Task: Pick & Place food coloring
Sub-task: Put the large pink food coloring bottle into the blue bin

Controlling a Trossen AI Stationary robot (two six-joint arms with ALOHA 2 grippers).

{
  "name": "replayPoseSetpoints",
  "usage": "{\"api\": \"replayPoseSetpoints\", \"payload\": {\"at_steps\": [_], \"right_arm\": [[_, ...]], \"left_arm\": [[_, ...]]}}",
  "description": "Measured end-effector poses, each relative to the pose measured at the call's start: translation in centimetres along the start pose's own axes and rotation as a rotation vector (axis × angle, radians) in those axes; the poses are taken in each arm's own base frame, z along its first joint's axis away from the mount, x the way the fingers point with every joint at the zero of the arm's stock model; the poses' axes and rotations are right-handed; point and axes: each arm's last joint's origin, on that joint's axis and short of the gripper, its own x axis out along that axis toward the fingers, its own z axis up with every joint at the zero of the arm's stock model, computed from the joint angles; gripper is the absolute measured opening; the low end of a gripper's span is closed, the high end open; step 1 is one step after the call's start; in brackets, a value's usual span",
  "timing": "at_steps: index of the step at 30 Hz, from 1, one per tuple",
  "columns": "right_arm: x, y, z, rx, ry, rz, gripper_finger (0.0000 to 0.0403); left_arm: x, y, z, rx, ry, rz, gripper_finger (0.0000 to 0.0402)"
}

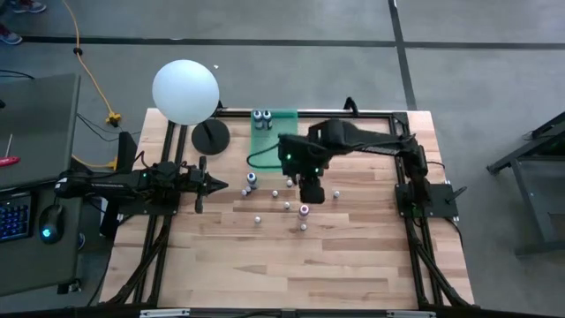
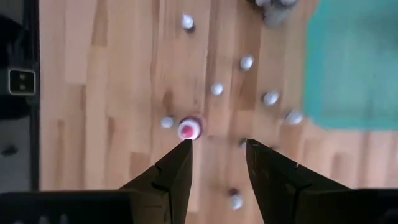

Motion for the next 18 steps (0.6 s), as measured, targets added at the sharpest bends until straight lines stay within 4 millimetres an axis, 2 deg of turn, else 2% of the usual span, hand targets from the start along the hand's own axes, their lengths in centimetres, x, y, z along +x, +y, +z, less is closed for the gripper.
{"api": "replayPoseSetpoints", "payload": {"at_steps": [6,9,11,18], "right_arm": [[5.0,3.0,-1.6,0.087,0.206,-0.038,0.0142],[7.2,3.7,-2.4,0.166,0.250,-0.143,0.0142],[7.7,3.9,-2.7,0.231,0.214,-0.182,0.0142],[7.2,4.5,-4.4,0.403,-0.043,-0.193,0.0160]], "left_arm": [[0.0,0.0,0.0,0.000,0.000,0.000,0.0000],[0.0,0.0,0.0,0.000,0.000,0.000,0.0000],[0.0,0.0,0.0,0.000,0.000,0.000,0.0000],[0.0,0.0,0.0,0.000,0.000,0.000,0.0000]]}}
